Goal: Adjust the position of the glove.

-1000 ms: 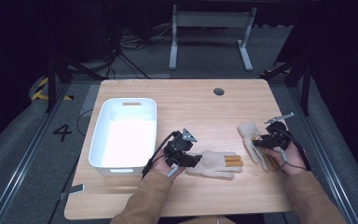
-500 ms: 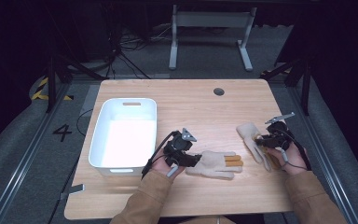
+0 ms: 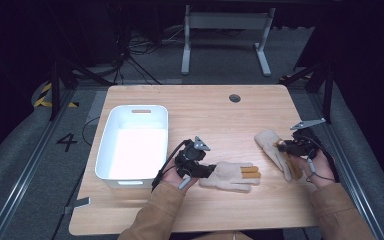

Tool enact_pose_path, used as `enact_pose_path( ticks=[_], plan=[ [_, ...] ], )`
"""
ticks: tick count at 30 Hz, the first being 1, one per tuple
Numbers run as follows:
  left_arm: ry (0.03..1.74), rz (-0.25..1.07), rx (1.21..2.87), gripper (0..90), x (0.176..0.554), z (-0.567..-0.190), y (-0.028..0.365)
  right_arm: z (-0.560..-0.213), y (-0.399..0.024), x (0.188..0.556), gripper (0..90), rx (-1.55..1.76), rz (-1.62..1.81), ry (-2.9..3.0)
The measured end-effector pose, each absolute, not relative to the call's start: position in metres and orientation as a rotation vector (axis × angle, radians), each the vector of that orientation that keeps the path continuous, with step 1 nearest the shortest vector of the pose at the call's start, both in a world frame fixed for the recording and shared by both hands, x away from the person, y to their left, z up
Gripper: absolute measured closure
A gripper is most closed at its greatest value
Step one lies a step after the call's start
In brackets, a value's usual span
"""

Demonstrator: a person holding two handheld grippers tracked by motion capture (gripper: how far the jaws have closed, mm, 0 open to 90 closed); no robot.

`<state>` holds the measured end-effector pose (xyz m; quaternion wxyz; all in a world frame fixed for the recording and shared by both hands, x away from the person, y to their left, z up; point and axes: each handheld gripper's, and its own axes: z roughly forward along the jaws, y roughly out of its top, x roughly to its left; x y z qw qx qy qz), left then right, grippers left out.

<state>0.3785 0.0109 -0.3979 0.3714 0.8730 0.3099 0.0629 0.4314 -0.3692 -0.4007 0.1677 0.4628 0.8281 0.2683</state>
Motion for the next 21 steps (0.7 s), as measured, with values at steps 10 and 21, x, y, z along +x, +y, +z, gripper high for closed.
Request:
enact_pose_path(
  ticks=[10,21],
  plan=[
    [0.803,0.156,2.231,45.5,0.378,-0.397,0.012,-0.385,-0.362,0.423,68.1,1.204,0.840,2.364],
    [0.818,0.159,2.225,45.5,0.377,-0.397,0.017,-0.370,-0.344,0.416,68.1,1.037,0.927,2.424]
  ],
)
